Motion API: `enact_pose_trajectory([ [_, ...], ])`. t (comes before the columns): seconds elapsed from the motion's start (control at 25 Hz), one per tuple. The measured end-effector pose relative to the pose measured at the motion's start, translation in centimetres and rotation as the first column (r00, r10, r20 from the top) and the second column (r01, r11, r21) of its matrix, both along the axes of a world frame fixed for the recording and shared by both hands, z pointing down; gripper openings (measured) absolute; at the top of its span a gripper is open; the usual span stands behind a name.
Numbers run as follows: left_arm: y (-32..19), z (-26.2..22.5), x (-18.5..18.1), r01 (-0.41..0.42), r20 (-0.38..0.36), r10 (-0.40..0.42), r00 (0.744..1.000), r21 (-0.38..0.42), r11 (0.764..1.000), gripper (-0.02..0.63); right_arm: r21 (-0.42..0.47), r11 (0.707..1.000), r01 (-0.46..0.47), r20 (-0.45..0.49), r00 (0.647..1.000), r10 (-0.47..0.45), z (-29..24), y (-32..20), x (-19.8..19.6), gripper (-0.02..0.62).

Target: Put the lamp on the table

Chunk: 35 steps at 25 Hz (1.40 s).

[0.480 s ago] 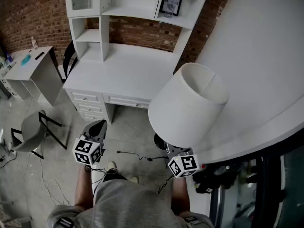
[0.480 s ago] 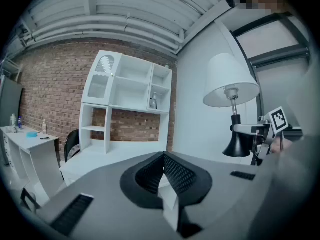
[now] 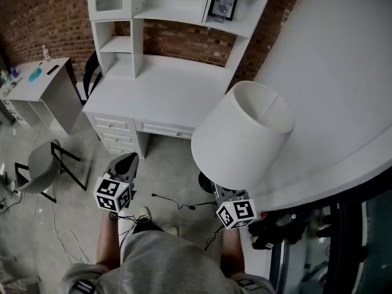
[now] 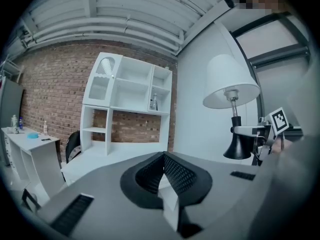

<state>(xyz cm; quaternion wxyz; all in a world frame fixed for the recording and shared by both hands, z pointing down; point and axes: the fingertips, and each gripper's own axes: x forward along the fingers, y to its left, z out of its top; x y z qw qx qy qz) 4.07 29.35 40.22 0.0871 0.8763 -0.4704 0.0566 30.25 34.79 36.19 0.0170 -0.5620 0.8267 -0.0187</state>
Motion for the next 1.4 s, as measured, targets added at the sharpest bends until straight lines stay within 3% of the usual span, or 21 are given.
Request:
enact_pose_trajectory([
  [0.96,-0.6,0.2,2.4,0.027,-0.003,-0.027,1.0,-0.001,1.0,0.005,0.001,0.999,0.043,-0.011,0.999,-0.043,0.5,-2.0,2.3,0.172],
  [1.4,-6.7,1.1,2.1,0.01,0.006,-0.01,1.0,-0.022,1.0,0.005,-0.005,1.0,0.019,-0.014,1.0,-0.019,1.0,-7.2,2.3,0.172],
])
